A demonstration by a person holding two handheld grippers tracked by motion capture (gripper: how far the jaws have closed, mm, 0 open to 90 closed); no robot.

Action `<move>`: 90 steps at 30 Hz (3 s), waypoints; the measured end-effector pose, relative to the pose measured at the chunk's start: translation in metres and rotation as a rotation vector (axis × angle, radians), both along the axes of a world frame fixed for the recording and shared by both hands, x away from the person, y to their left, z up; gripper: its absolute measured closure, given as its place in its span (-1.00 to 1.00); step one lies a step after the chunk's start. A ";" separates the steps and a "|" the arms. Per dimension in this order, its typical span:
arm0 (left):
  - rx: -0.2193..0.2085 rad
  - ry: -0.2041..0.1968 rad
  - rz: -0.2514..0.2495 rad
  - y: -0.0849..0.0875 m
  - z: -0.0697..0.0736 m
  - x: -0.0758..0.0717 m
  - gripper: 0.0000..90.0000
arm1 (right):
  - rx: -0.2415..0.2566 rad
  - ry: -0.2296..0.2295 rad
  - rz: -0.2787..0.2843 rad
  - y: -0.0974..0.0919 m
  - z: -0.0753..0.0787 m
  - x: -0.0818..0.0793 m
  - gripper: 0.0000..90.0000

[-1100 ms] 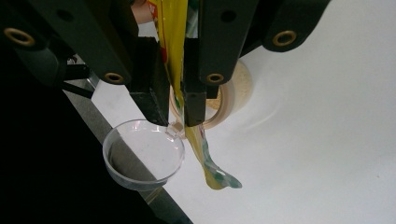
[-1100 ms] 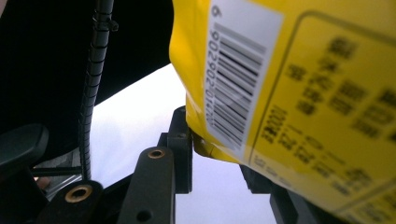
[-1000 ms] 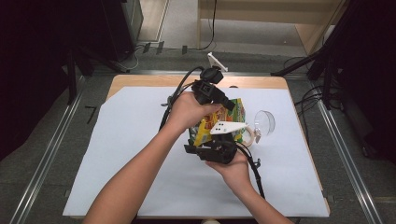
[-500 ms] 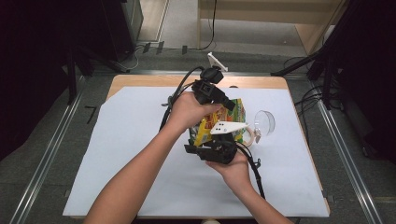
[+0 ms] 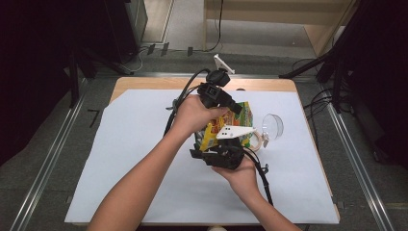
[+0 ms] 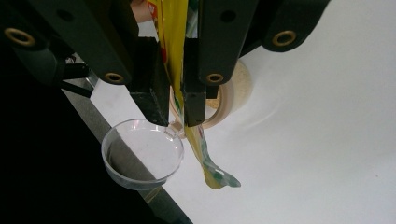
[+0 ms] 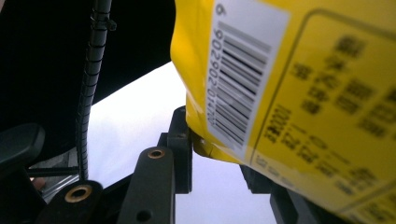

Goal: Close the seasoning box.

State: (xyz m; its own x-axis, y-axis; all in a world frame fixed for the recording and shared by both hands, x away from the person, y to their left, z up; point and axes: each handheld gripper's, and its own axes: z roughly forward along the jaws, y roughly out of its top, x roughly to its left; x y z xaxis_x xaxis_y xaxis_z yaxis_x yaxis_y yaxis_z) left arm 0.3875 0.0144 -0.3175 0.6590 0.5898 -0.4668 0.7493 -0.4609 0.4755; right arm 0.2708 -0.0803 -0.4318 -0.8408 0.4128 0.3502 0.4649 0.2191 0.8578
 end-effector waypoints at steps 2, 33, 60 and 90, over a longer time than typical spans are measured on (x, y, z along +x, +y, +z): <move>0.000 0.003 0.002 0.001 0.000 0.001 0.81 | -0.002 -0.002 0.002 0.000 0.000 0.000 0.56; 0.005 -0.011 -0.001 -0.001 0.001 0.000 0.81 | -0.003 -0.010 -0.004 0.000 0.000 0.000 0.56; -0.003 -0.005 0.003 0.002 0.000 0.001 0.81 | -0.014 -0.012 0.002 0.001 0.000 0.000 0.56; -0.006 -0.003 -0.002 0.003 0.000 -0.001 0.81 | -0.012 -0.013 0.010 0.002 0.000 -0.001 0.57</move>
